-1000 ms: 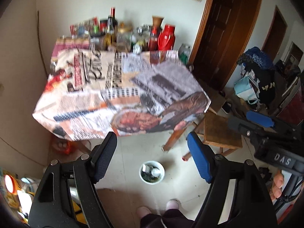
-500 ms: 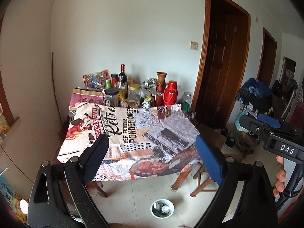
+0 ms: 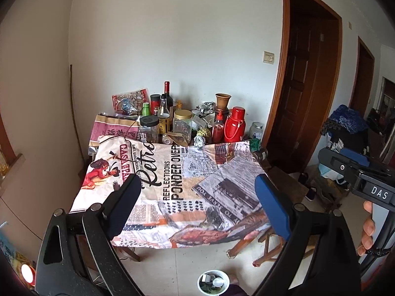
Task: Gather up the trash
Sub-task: 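Move both open tools back up toward the table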
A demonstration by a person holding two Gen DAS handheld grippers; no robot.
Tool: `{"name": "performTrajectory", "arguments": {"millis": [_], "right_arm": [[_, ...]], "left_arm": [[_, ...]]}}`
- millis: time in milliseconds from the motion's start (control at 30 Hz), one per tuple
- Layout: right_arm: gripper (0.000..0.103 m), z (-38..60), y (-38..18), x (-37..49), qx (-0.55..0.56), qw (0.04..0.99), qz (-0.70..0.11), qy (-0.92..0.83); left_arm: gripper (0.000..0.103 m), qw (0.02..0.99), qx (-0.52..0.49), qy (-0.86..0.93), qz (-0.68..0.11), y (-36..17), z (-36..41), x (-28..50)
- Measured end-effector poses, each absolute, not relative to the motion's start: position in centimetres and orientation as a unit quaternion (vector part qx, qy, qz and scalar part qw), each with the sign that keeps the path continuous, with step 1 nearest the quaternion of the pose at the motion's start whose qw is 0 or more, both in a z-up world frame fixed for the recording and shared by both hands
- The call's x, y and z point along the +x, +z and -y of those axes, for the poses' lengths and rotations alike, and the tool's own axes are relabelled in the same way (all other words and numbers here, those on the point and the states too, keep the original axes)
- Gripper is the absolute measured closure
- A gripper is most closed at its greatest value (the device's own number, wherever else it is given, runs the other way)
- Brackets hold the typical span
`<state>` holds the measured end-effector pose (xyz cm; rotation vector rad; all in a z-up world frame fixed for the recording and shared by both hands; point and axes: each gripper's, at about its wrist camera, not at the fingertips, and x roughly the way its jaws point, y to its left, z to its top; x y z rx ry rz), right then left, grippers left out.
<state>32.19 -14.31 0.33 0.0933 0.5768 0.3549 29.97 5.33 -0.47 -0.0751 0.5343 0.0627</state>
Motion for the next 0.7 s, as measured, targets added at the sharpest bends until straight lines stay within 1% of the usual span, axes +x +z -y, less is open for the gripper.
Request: {"name": "performTrajectory", "arguments": {"millis": [200, 400, 533, 700], "right_arm": [[0.017, 17.0, 1.0, 38.9, 0.048, 0.938, -0.282, 0.198], [0.017, 18.8, 1.0, 45.2, 0.039, 0.931, -0.289, 0.220], [0.017, 19.0, 0.1, 48.7, 0.041, 0.923, -0.302, 0.236], [0.017, 18.1, -0.9, 51.9, 0.043, 0.914, -0.318, 0.248]], "left_arm": [[0.010, 0.962, -0.040, 0.049, -0.264, 0.1, -3.1, 37.2], [0.010, 0.958, -0.069, 0.072, -0.271, 0.1, -1.4, 43.8], [0.010, 0.951, -0.091, 0.087, -0.282, -0.7, -1.5, 47.2], [0.010, 0.943, -0.095, 0.105, -0.300, -1.6, -2.6, 50.7]]}}
